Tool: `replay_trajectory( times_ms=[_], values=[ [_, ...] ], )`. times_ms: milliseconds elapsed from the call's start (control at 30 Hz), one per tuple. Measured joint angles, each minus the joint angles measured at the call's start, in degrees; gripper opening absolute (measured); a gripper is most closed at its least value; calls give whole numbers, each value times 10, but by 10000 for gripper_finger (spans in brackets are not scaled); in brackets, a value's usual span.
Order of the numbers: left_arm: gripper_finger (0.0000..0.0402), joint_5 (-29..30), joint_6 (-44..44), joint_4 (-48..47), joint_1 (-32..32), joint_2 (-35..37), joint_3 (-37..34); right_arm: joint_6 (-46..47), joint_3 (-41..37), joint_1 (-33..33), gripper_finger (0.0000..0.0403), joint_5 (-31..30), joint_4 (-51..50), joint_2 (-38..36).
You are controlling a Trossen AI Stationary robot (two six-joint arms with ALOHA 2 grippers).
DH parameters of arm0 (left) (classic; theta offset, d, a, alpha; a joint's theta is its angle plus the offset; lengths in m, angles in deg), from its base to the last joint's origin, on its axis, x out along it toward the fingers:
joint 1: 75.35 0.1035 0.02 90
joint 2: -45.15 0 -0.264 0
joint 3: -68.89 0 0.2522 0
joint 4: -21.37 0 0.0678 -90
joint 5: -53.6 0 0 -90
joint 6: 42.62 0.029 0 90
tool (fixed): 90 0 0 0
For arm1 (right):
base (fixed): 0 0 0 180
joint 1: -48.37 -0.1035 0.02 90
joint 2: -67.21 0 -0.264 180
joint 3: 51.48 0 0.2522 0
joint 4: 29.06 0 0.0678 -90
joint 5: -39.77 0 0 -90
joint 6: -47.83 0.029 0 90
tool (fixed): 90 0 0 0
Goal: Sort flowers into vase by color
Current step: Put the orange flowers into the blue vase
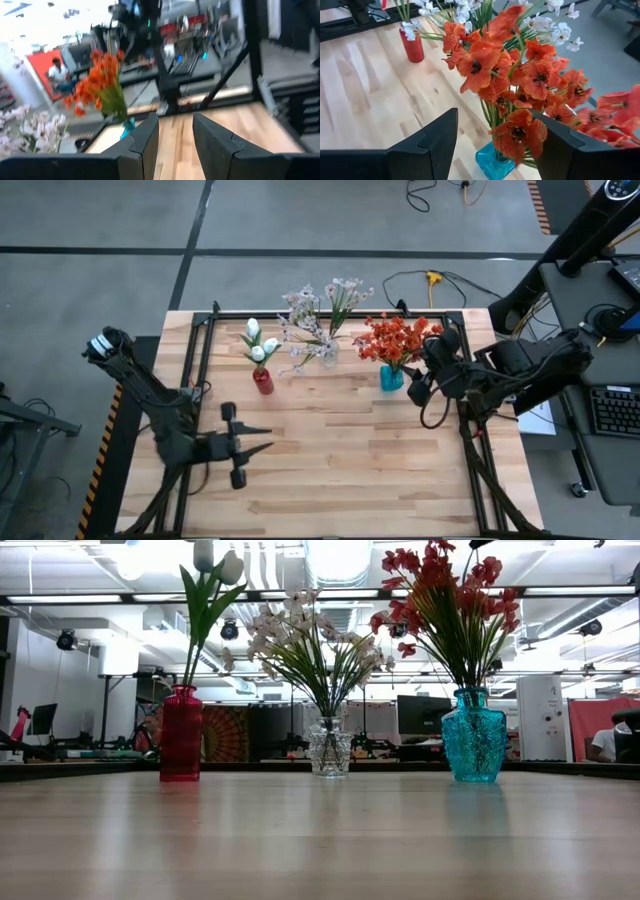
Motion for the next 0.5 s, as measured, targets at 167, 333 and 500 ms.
replay_trajectory(
  times_ms=[167, 333, 500],
  values=[
    [105, -44, -103, -190, 69, -22, 71, 1, 24, 0, 219, 27, -25, 0],
    [121, -112, -110, -254, 139, -43, 122, 0, 50, 0, 241, 31, -40, 0],
    [158, -112, -43, -247, 193, -64, 140, -6, 73, 0, 256, 32, -49, 0]
  ],
)
